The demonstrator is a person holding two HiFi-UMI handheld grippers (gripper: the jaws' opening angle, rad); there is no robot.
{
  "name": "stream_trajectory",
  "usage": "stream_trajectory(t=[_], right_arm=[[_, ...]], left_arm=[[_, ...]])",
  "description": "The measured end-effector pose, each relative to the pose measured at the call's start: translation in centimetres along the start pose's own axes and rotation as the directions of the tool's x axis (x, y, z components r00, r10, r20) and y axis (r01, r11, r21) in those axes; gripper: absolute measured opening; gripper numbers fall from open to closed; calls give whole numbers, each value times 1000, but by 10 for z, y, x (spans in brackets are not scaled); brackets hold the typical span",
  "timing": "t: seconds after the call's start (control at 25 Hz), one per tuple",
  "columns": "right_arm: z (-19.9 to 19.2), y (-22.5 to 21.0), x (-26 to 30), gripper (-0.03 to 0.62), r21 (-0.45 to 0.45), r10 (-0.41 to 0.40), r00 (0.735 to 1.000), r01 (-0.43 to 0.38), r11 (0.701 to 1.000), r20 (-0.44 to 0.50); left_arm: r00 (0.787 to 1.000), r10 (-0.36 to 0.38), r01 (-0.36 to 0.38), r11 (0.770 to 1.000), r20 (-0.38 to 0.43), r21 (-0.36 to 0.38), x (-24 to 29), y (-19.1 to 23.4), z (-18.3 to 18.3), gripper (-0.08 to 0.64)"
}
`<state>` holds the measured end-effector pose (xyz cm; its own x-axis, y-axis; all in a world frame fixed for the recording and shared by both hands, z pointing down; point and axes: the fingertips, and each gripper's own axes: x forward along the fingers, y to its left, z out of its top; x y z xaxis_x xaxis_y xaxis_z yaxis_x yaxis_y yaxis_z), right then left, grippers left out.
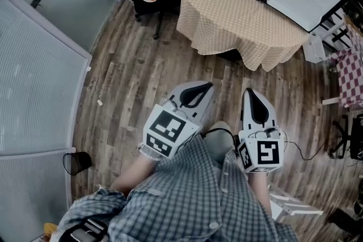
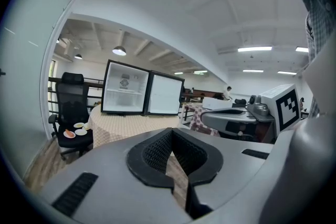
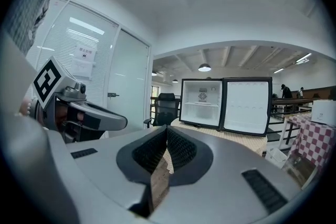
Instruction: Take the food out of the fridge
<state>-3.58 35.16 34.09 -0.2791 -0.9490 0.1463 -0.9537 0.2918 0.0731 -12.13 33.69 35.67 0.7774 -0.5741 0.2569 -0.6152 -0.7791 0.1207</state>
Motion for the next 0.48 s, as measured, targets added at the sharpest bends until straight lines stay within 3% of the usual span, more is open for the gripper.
stream_trajectory(t=[0.48], right_arm=[[-4,-37,42,9,7,38,999,-38,999,-6]], left_arm=[[998,62,-62,998,-21,16,39,24,6,6]])
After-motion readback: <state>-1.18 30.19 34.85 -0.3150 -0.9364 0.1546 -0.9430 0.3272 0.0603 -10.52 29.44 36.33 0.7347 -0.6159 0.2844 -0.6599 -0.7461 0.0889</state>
